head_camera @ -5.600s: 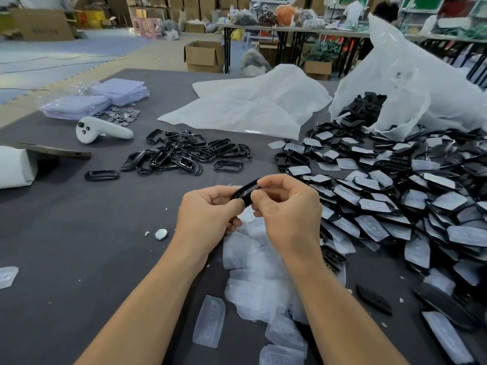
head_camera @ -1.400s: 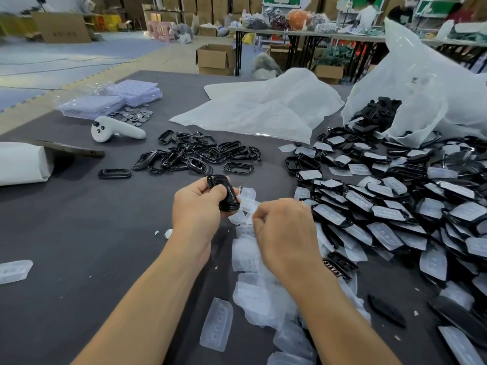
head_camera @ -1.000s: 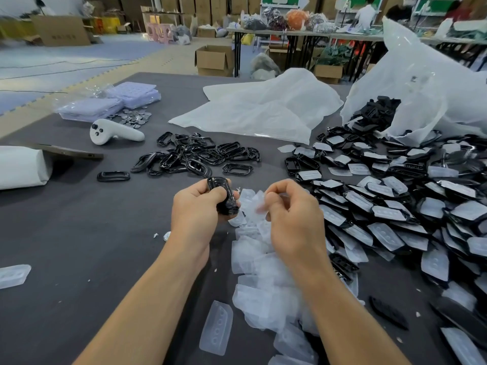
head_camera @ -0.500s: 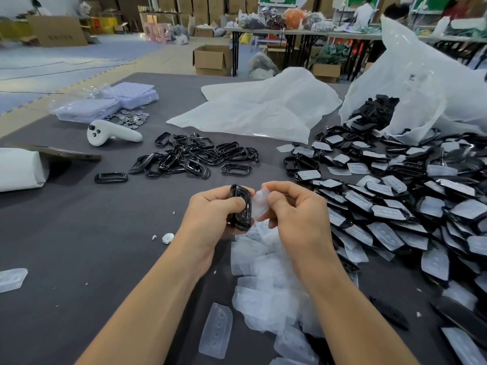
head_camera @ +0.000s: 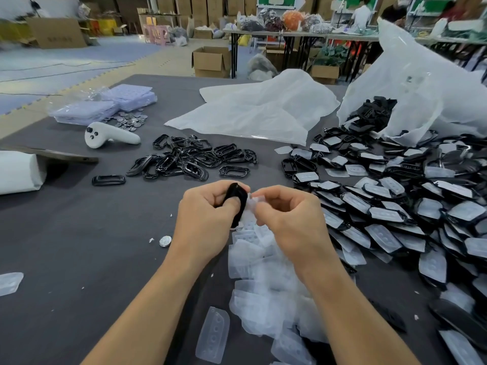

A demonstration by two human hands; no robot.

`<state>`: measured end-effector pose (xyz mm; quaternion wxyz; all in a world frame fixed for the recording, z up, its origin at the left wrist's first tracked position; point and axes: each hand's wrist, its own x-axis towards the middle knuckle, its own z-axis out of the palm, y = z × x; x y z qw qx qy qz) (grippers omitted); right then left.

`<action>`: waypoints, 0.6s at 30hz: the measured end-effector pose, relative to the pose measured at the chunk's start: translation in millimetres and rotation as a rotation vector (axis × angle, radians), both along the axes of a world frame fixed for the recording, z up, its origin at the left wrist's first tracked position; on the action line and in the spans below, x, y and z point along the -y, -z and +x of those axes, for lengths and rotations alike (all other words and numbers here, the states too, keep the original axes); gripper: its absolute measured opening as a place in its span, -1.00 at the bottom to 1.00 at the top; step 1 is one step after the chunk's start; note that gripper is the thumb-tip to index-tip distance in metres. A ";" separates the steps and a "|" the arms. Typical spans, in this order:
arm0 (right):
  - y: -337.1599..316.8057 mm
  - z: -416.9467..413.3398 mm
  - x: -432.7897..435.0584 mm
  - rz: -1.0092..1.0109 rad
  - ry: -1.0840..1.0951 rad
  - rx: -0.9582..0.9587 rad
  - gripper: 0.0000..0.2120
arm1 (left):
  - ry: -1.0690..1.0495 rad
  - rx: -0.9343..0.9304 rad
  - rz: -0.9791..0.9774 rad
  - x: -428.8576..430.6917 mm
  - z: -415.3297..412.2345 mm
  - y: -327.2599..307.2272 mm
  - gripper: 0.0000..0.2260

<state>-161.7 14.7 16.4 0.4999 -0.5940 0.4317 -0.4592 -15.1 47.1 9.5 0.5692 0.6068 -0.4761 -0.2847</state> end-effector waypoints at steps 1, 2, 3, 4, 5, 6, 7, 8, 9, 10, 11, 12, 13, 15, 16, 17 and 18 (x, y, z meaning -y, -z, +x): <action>0.5 -0.6 -0.5 -0.039 -0.005 -0.071 -0.85 | 0.019 0.062 -0.002 -0.8 0.9 -0.3 -0.75; 1.0 -0.9 -1.1 -0.083 -0.005 -0.142 -0.83 | 0.040 0.121 0.001 -1.4 1.4 -0.6 -0.74; 1.5 -1.2 -1.6 -0.122 0.005 -0.201 -0.82 | 0.057 0.166 0.003 -2.1 1.8 -0.9 -0.73; 1.6 -1.4 -1.6 -0.147 0.020 -0.237 -0.82 | 0.066 0.192 0.002 -2.5 1.7 -1.3 -0.72; 1.4 -1.9 -1.8 -0.160 0.031 -0.251 -0.82 | 0.066 0.207 -0.004 -3.0 1.9 -1.3 -0.72; 1.3 -2.5 -1.8 -0.168 0.036 -0.260 -0.83 | 0.061 0.217 -0.013 -3.2 2.0 -1.1 -0.71; 1.2 -2.9 -2.0 -0.175 0.036 -0.274 -0.84 | 0.056 0.225 -0.019 -3.5 2.2 -0.7 -0.71; 1.3 -3.3 -2.3 -0.185 0.038 -0.294 -0.85 | 0.053 0.229 -0.020 -3.7 2.5 -0.2 -0.71; 1.7 -3.7 -2.6 -0.197 0.044 -0.318 -0.86 | 0.055 0.230 -0.018 -3.6 2.4 0.3 -0.72; 2.6 -4.0 -2.8 -0.214 0.055 -0.349 -0.88 | 0.059 0.229 -0.016 -3.4 1.8 0.9 -0.72; 3.4 -3.9 -3.3 -0.234 0.071 -0.387 -0.90 | 0.063 0.226 -0.013 -3.4 1.2 1.3 -0.72; 4.0 -3.5 -3.5 -0.254 0.091 -0.429 -0.94 | 0.067 0.221 -0.010 -3.3 0.6 1.6 -0.73; 4.4 -2.8 -3.7 -0.273 0.108 -0.466 -0.97 | 0.072 0.217 -0.006 -3.2 0.3 1.7 -0.74; 5.2 -1.0 -4.1 -0.301 0.129 -0.524 -0.93 | 0.083 0.212 0.002 -3.0 0.2 2.2 -0.76; 5.1 0.0 -4.1 -0.309 0.136 -0.550 -0.91 | 0.090 0.215 0.005 -2.8 0.4 2.3 -0.76; 4.7 0.9 -4.3 -0.316 0.143 -0.580 -0.91 | 0.099 0.223 0.007 -3.0 0.5 2.5 -0.76; 4.2 1.5 -4.8 -0.323 0.145 -0.615 -0.90 | 0.107 0.233 0.008 -2.9 0.4 2.8 -0.75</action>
